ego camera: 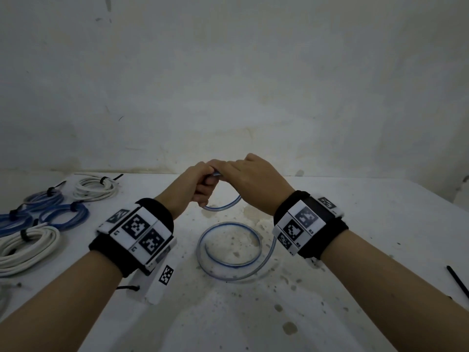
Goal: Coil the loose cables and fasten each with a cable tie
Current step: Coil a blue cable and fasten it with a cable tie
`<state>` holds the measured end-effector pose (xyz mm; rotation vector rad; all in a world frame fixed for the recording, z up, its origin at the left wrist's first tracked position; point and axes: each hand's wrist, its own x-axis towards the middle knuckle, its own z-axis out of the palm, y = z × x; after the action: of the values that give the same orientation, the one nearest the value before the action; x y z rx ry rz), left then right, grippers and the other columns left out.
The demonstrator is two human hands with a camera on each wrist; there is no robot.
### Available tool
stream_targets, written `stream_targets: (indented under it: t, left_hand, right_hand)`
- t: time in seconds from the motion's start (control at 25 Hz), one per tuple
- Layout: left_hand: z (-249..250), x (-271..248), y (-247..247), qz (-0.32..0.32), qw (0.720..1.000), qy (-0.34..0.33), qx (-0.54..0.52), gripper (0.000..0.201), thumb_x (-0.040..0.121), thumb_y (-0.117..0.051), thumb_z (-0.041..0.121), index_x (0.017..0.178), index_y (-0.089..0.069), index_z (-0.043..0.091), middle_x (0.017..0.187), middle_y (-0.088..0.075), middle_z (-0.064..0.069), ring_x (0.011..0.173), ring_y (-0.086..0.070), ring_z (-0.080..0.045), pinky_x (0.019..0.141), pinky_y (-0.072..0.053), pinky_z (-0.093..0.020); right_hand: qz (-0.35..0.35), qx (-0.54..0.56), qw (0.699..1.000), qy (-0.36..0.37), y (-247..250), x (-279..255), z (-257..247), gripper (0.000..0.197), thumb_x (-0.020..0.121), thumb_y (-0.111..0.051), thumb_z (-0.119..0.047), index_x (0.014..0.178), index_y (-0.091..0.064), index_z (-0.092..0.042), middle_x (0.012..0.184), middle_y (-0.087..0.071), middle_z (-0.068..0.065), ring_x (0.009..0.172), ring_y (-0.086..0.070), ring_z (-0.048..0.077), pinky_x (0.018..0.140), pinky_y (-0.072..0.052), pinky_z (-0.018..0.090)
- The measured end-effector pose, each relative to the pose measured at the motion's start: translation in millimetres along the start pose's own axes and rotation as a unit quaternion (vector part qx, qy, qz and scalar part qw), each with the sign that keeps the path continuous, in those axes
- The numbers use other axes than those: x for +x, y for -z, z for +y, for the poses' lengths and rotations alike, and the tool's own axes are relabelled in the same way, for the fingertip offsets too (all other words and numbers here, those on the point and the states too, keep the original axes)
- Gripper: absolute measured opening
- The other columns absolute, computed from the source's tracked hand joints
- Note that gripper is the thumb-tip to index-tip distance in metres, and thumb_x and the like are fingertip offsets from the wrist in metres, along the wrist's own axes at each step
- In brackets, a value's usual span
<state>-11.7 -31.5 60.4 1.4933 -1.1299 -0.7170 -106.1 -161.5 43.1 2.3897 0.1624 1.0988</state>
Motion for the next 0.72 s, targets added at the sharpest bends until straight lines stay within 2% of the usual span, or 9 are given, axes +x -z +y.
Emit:
stream_targets:
  t: [0.08,0.16,0.24,0.32,0.36,0.44,0.52,0.6,0.72]
  left_hand:
    - [-5,1,0,0.006,0.999,-0.023,0.029,0.038,0.098,-0.027,0.017,0.061,-0.026,0.018,0.044,-0.024,0.013,0.04,-0.021,-0.005,0.043,-0.026,-0.016]
    - [-13,1,2,-0.006,0.998,-0.045,0.038,0.038,0.099,-0.029,0.019,0.062,-0.029,0.016,0.045,-0.029,0.012,0.042,-0.027,-0.004,0.045,-0.03,-0.015]
    - [-16,2,3,-0.002,0.997,-0.068,0.029,0.037,0.099,-0.03,0.017,0.063,-0.035,0.016,0.046,-0.037,0.011,0.044,-0.034,-0.005,0.047,-0.034,-0.015]
    - [-15,4,1,0.013,0.996,-0.086,-0.017,0.035,0.098,-0.03,0.014,0.064,-0.036,0.015,0.046,-0.04,0.01,0.045,-0.038,-0.007,0.048,-0.036,-0.016]
    - [-15,4,1,0.014,0.995,-0.088,-0.045,0.035,0.098,-0.029,0.013,0.064,-0.036,0.014,0.046,-0.042,0.009,0.045,-0.04,-0.009,0.05,-0.039,-0.016]
    - [-14,2,2,-0.019,0.993,-0.073,-0.093,0.037,0.097,-0.026,0.013,0.063,-0.039,0.012,0.046,-0.045,0.005,0.047,-0.049,-0.013,0.056,-0.047,-0.02]
    - [-9,-1,7,-0.106,0.982,-0.025,-0.155,0.041,0.092,-0.024,0.014,0.062,-0.051,0.011,0.047,-0.049,0.001,0.049,-0.056,-0.019,0.066,-0.055,-0.028]
    - [-7,-6,11,-0.167,0.957,0.035,-0.234,0.039,0.081,-0.029,0.015,0.061,-0.062,0.012,0.048,-0.052,-0.002,0.049,-0.058,-0.018,0.072,-0.057,-0.032]
    - [-14,-7,13,-0.203,0.91,0.075,-0.355,0.028,0.079,-0.029,0.013,0.068,-0.055,0.014,0.048,-0.046,0.006,0.045,-0.048,-0.008,0.063,-0.054,-0.024]
  right_hand:
    - [-0.012,0.003,1.0,-0.005,0,0,-2,0.039,0.08,-0.028,-0.002,0.108,-0.053,-0.012,0.057,-0.056,-0.006,0.043,-0.046,0.017,0.056,-0.017,0.023]
    - [-0.016,0.023,1.0,-0.008,0,0,-3,0.032,0.084,-0.032,-0.005,0.104,-0.056,-0.01,0.054,-0.047,-0.008,0.042,-0.042,0.018,0.054,-0.022,0.024]
    - [-0.031,0.055,0.997,-0.041,4,1,-7,0.018,0.088,-0.04,-0.01,0.101,-0.053,-0.009,0.059,-0.043,-0.005,0.047,-0.04,0.021,0.057,-0.022,0.028]
    - [-0.06,0.117,0.978,-0.159,6,3,-8,0.016,0.093,-0.043,-0.014,0.105,-0.051,-0.006,0.08,-0.056,0.007,0.062,-0.044,0.023,0.061,-0.022,0.031]
    - [-0.082,0.17,0.953,-0.238,7,2,-9,0.02,0.095,-0.042,-0.019,0.106,-0.051,-0.005,0.09,-0.058,0.009,0.068,-0.044,0.023,0.063,-0.026,0.032]
    - [-0.059,0.241,0.919,-0.306,9,0,-16,0.033,0.094,-0.033,-0.03,0.101,-0.053,-0.005,0.086,-0.055,0.004,0.069,-0.048,0.023,0.064,-0.039,0.036]
    - [0.001,0.288,0.914,-0.286,9,1,-20,0.043,0.086,-0.027,-0.033,0.094,-0.057,-0.003,0.078,-0.051,-0.004,0.067,-0.051,0.022,0.063,-0.043,0.035]
    - [0.0,0.297,0.929,-0.221,3,2,-21,0.041,0.084,-0.029,-0.028,0.091,-0.059,-0.002,0.078,-0.056,0.005,0.067,-0.054,0.025,0.061,-0.045,0.038]
    - [-0.057,0.24,0.954,-0.173,0,2,-15,0.038,0.089,-0.031,-0.026,0.094,-0.059,-0.003,0.083,-0.059,0.01,0.064,-0.053,0.025,0.056,-0.045,0.038]
